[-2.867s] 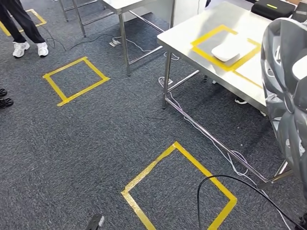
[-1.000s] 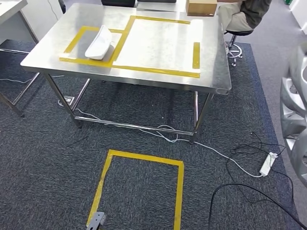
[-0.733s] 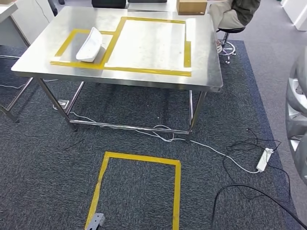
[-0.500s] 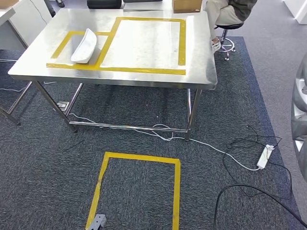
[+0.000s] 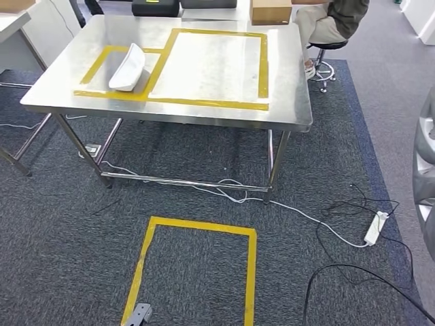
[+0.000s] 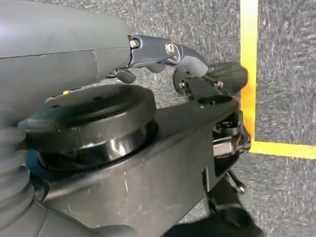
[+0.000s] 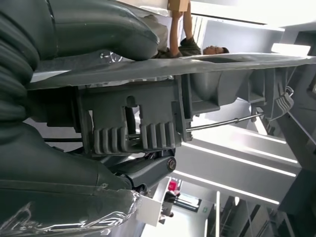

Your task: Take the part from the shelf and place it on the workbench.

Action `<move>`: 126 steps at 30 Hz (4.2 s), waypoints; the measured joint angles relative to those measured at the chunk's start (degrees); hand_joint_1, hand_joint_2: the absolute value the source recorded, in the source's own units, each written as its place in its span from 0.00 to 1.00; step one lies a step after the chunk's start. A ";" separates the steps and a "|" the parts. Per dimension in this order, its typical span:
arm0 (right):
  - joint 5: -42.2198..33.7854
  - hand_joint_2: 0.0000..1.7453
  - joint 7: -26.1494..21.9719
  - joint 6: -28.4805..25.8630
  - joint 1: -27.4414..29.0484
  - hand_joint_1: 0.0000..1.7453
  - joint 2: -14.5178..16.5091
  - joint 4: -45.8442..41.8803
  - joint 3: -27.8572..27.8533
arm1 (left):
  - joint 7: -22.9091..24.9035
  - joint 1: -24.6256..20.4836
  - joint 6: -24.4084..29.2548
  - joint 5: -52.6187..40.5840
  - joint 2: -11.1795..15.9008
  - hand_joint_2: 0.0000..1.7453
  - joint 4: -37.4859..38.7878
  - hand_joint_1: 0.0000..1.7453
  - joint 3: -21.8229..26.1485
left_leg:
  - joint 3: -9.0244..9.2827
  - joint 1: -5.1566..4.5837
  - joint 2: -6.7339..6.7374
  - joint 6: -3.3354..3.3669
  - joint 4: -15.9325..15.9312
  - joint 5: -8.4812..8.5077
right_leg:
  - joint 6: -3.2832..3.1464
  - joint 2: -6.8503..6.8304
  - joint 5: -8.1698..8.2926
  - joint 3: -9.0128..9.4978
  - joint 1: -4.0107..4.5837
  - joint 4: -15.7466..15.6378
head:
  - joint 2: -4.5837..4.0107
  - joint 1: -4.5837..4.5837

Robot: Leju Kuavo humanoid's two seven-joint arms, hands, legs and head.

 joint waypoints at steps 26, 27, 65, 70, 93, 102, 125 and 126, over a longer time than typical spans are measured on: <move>0.56 1.00 0.74 0.28 0.85 1.00 0.23 0.28 0.58 | 1.10 0.41 0.81 -1.21 0.08 1.00 -0.20 0.00 -0.36 | -8.43 -2.55 -0.95 0.36 2.90 4.05 | -1.67 2.08 -3.99 13.96 0.95 -10.83 | -0.02 -0.27; 0.42 1.00 0.63 0.30 0.85 1.00 0.23 0.25 0.60 | 1.10 0.33 0.84 -1.30 -0.01 1.00 -0.20 0.00 -0.39 | -7.47 -2.42 -0.93 0.56 2.53 3.83 | -1.37 1.78 -3.76 14.37 0.97 -10.20 | -0.03 -0.19; 0.53 1.00 0.92 0.90 0.40 1.00 0.13 1.04 1.31 | 1.48 0.30 0.63 -1.39 -0.17 1.00 -0.15 0.00 -0.40 | -1.30 -1.65 -0.98 1.25 2.79 -1.69 | 0.00 0.08 -6.88 0.06 0.43 3.63 | -0.07 0.35; 0.50 1.00 0.96 0.92 0.34 1.00 0.11 1.18 1.34 | 1.48 0.27 0.62 -1.34 -0.23 1.00 -0.15 0.00 -0.40 | 2.13 -1.84 -1.20 0.20 2.75 -4.63 | -1.56 -0.14 4.93 1.88 1.07 -9.05 | -0.07 0.35; 2.55 1.00 4.27 3.44 -0.93 1.00 -0.27 1.80 2.00 | 0.43 -0.17 0.81 -0.75 -0.17 1.00 -0.13 0.00 -0.40 | -4.25 -1.05 -1.10 -0.51 3.44 0.45 | -2.89 0.12 0.58 9.24 0.53 -10.81 | -0.06 0.22; 15.59 1.00 13.26 8.28 -7.13 1.00 -7.84 11.59 8.00 | -0.22 -0.17 0.39 -1.25 0.76 1.00 -0.13 0.00 -0.40 | -4.29 -1.39 -1.02 0.05 3.45 0.37 | -0.12 0.00 0.35 9.69 0.27 -12.40 | -0.07 0.25; 39.06 1.00 22.04 15.92 -26.25 1.00 -23.03 40.25 25.94 | -0.20 -0.27 -0.40 -2.97 2.95 1.00 0.26 0.00 -1.59 | -4.34 -1.24 -0.92 -0.42 3.15 1.18 | -0.23 0.09 0.77 9.36 0.39 -11.88 | -0.07 0.24; 39.85 1.00 22.10 15.89 -27.70 1.00 -23.03 41.60 27.17 | -0.21 -0.31 -0.40 -2.99 3.00 1.00 0.29 0.00 -1.63 | -4.34 -1.24 -0.92 -0.43 3.15 1.22 | -0.25 0.07 0.78 9.34 0.39 -11.87 | -0.07 0.22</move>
